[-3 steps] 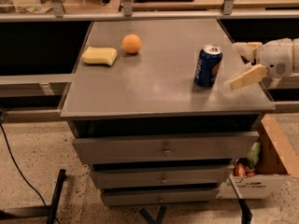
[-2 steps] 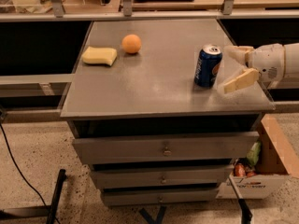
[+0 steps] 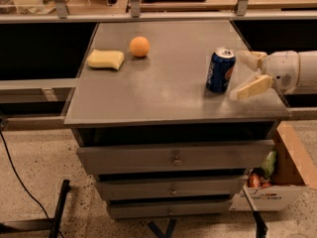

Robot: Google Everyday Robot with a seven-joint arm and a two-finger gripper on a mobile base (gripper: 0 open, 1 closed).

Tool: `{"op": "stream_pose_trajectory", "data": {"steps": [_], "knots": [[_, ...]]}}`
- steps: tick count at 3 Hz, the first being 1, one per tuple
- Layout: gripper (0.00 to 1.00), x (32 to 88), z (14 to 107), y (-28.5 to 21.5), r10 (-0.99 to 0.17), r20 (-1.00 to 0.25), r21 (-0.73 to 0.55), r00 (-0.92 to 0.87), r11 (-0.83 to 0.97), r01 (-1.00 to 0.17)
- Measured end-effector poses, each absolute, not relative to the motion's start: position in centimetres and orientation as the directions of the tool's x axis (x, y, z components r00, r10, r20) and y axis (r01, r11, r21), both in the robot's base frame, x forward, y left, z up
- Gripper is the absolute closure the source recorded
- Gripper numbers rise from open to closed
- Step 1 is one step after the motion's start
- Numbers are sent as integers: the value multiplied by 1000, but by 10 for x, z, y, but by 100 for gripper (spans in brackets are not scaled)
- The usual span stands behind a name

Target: Knock pepsi can over

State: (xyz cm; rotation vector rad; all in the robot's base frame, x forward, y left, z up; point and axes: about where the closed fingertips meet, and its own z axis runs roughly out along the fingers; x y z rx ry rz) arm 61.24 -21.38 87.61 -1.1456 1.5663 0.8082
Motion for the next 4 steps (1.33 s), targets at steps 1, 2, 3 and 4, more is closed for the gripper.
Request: {"op": "stream_pose_trajectory", "data": {"steps": [1, 2, 3, 4], "knots": [[0, 621, 863, -212, -255, -966, -34, -53, 325, -945], [0, 631, 856, -209, -239, -970, -42, -40, 328, -944], [0, 635, 856, -203, -230, -973, -60, -16, 322, -945], [0, 639, 859, -197, -211, -977, -76, 7, 321, -944]]}}
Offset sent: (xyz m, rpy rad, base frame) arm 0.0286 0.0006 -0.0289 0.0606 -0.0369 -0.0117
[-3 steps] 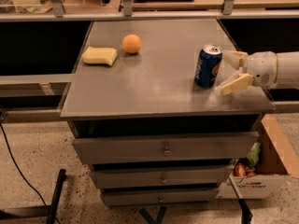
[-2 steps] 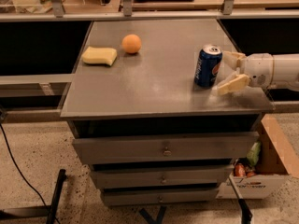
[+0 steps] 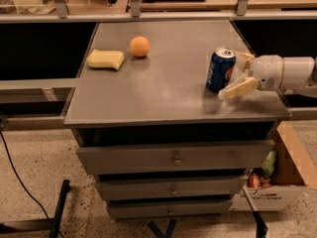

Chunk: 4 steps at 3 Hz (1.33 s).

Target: Knock pepsi can over

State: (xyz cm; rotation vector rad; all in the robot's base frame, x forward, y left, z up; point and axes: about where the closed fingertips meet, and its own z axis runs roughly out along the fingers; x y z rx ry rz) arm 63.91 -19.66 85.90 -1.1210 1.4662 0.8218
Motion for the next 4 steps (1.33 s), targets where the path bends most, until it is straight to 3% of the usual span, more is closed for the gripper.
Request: {"op": "stream_pose_trajectory", "data": {"steps": [2, 3, 4], "knots": [[38, 646, 860, -194, -156, -987, -76, 25, 330, -941], [44, 647, 860, -194, -151, -988, -74, 25, 326, -943], [56, 650, 865, -194, -223, -975, -73, 3, 309, -948]]}}
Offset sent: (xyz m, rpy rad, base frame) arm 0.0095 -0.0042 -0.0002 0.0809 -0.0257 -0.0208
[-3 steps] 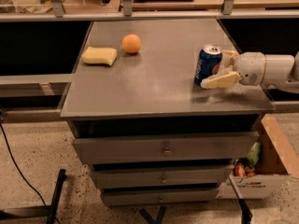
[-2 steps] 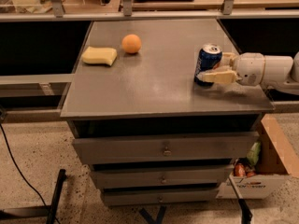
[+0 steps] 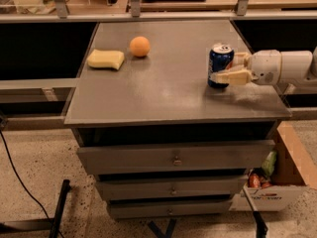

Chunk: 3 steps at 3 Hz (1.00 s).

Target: Knock pepsi can over

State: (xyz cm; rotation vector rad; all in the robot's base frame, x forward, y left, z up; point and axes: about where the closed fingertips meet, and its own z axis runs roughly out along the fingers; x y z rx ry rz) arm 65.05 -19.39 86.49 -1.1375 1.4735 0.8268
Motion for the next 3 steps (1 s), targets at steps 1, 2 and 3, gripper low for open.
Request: {"op": "stream_pose_trajectory", "data": {"steps": [1, 2, 3], "knots": [[61, 653, 881, -191, -349, -937, -84, -14, 263, -961], [61, 657, 886, -185, -494, -869, -93, -16, 194, -977], [65, 657, 882, -181, -625, -780, -82, -13, 123, -989]]}}
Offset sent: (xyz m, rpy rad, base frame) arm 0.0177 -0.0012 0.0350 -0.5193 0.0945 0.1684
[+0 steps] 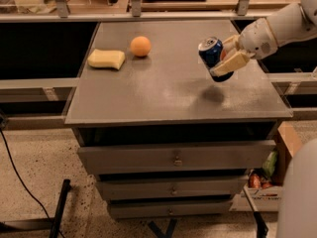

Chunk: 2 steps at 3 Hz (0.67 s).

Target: Knock pepsi can over

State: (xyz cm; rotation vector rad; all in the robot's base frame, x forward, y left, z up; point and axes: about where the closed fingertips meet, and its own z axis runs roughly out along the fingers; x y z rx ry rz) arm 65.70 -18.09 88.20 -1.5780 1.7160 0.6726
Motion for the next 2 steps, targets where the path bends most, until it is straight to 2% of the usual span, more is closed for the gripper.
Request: {"op": "stream_pose_trajectory", "data": {"steps": [2], "knots": [[64, 652, 871, -199, -842, -539, -123, 7, 71, -990]]}}
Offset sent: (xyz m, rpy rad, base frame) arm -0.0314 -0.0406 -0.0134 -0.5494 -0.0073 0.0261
